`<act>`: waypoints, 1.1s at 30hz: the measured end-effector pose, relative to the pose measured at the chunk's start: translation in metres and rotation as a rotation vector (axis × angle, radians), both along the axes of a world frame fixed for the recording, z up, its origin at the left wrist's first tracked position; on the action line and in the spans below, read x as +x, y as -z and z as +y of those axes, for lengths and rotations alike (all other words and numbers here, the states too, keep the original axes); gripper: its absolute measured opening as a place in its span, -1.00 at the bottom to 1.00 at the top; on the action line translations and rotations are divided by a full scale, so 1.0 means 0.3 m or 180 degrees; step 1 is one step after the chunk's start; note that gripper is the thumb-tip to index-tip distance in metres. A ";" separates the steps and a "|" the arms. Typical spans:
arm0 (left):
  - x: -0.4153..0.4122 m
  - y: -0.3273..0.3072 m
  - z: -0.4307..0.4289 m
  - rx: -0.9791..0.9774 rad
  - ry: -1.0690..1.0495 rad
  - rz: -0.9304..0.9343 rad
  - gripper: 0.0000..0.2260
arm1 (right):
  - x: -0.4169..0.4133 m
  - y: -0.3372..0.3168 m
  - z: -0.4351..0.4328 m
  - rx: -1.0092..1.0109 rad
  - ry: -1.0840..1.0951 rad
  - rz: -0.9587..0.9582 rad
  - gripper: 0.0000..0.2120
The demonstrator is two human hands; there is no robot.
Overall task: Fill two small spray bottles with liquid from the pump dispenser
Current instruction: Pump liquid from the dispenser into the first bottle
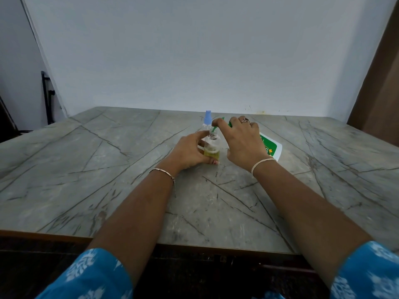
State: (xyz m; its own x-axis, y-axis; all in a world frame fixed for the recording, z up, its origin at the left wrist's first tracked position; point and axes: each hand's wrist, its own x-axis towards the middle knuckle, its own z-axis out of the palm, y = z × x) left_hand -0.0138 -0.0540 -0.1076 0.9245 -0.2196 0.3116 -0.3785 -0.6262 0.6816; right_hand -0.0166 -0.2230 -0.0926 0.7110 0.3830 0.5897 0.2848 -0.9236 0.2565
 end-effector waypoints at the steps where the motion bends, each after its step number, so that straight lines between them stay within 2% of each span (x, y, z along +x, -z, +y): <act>1: 0.001 0.001 0.001 -0.0012 -0.0001 -0.0005 -0.19 | 0.001 0.001 -0.001 -0.0006 0.0000 -0.0006 -0.27; 8: 0.002 -0.003 -0.004 0.0031 -0.0053 0.0026 -0.16 | 0.001 0.012 -0.025 -0.0107 0.0023 -0.0066 -0.17; 23: 0.005 -0.002 -0.005 0.0103 -0.0024 -0.0036 -0.20 | 0.003 0.004 0.000 0.0012 -0.0017 -0.0017 -0.27; 33: 0.004 -0.001 -0.011 0.0149 -0.0057 -0.0070 -0.17 | -0.008 0.009 -0.027 -0.0164 0.0036 -0.0035 -0.09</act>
State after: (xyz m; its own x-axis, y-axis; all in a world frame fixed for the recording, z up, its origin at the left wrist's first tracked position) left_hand -0.0126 -0.0574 -0.1072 0.9215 -0.2178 0.3216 -0.3814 -0.6641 0.6431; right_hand -0.0189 -0.2311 -0.0953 0.7091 0.4050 0.5773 0.2712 -0.9123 0.3068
